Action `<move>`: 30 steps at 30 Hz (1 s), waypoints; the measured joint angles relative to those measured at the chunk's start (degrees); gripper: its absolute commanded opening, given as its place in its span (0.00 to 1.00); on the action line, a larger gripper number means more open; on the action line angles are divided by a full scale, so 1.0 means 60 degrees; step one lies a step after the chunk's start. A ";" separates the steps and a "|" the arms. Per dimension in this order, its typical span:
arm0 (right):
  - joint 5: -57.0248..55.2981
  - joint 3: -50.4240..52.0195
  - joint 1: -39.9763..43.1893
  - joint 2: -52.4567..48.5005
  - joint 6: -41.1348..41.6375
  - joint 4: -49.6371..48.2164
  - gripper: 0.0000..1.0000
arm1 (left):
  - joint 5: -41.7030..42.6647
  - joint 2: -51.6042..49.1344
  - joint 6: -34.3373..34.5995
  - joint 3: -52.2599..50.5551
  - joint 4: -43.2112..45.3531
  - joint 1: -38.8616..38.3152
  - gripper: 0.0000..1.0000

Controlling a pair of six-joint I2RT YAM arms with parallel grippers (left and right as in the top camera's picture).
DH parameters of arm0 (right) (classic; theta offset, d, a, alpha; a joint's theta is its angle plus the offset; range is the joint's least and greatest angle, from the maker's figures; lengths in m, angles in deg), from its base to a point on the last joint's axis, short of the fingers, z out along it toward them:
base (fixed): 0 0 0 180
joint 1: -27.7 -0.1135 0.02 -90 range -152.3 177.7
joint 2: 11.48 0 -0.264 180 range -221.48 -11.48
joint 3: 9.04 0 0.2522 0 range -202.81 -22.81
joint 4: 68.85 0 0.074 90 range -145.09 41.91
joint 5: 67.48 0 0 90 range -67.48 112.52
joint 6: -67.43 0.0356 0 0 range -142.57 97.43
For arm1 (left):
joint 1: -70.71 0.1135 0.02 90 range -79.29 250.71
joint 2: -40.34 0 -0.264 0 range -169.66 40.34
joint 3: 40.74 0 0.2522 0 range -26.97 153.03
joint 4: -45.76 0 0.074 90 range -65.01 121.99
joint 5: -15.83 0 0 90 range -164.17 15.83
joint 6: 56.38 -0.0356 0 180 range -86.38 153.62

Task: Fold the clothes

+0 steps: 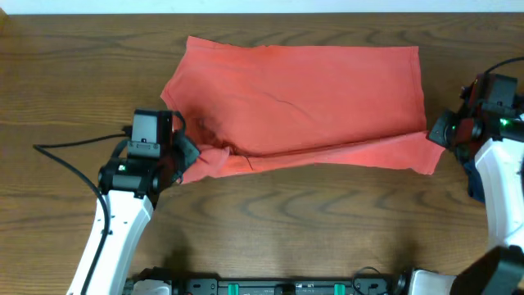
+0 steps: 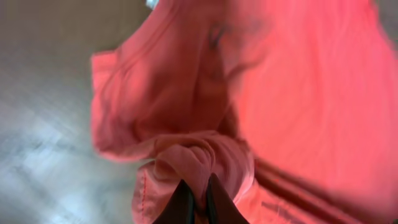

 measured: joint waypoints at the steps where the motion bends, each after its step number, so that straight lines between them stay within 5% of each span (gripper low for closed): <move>1: 0.0000 0.0000 0.0000 -0.0182 0.0033 -0.0146 0.01 | 0.0000 -0.0080 0.0069 -0.0004 0.0222 0.0076 0.06; 17: -0.0117 0.0011 0.0000 -0.2728 0.0109 -0.2543 0.01 | -0.0619 -0.2699 0.0539 -0.0018 0.3552 0.0375 0.07; 18: -0.0127 0.0011 0.0000 -0.2830 0.0109 -0.2557 0.01 | -0.0692 -0.2820 0.0546 -0.0022 0.3606 0.0375 0.11; 20: -0.0146 0.0011 0.0000 -0.3009 0.0106 -0.2605 0.01 | -0.0820 -0.3002 0.0499 -0.0022 0.3654 0.0397 0.43; 22: -0.0171 0.0011 0.0000 -0.3147 0.0106 -0.2645 0.01 | -0.0922 -0.3085 0.0546 -0.0022 0.3672 0.0484 0.63; 30: -0.0175 0.0011 0.0000 -0.3300 0.0106 -0.2659 0.01 | -0.0510 -0.2761 -0.0262 -0.0022 0.2943 0.1188 0.70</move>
